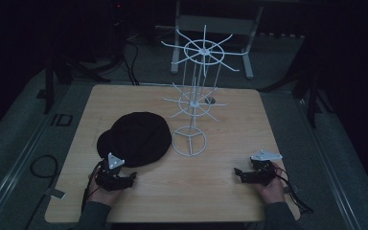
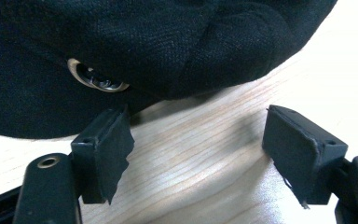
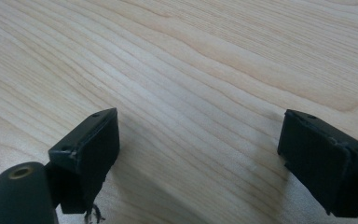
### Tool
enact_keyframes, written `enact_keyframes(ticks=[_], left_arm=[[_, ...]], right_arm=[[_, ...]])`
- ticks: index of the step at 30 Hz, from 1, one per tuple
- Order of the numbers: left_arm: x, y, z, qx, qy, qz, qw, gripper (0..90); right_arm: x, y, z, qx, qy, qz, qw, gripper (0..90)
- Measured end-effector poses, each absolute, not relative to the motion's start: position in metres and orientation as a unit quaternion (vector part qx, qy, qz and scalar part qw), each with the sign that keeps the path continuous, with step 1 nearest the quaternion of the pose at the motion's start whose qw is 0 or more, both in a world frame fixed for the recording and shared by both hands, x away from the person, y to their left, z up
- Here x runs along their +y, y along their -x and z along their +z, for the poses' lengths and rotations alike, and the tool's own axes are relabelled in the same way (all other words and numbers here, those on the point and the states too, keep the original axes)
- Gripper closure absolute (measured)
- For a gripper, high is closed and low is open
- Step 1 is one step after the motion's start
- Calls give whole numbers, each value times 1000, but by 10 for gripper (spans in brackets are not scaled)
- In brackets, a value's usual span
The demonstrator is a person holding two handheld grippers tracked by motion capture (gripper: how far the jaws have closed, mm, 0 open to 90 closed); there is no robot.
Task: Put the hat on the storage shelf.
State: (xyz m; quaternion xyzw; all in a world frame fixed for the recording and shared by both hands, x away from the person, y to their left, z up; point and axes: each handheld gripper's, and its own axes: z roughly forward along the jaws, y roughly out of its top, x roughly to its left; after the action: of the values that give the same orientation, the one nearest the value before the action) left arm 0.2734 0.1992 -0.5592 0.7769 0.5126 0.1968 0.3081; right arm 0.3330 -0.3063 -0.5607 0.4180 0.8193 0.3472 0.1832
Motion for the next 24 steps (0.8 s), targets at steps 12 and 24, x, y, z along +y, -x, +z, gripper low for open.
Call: enact_keyframes(ticks=[12,24], left_arm=[[198,-270,-553,511,-783,179,306,459],[202,-268,-532,504,-781,191,316,475]], right_arm=[[-306,-333,-561,819,-418,347,183,126],[-306,-333,-561,819,-418,347,183,126]])
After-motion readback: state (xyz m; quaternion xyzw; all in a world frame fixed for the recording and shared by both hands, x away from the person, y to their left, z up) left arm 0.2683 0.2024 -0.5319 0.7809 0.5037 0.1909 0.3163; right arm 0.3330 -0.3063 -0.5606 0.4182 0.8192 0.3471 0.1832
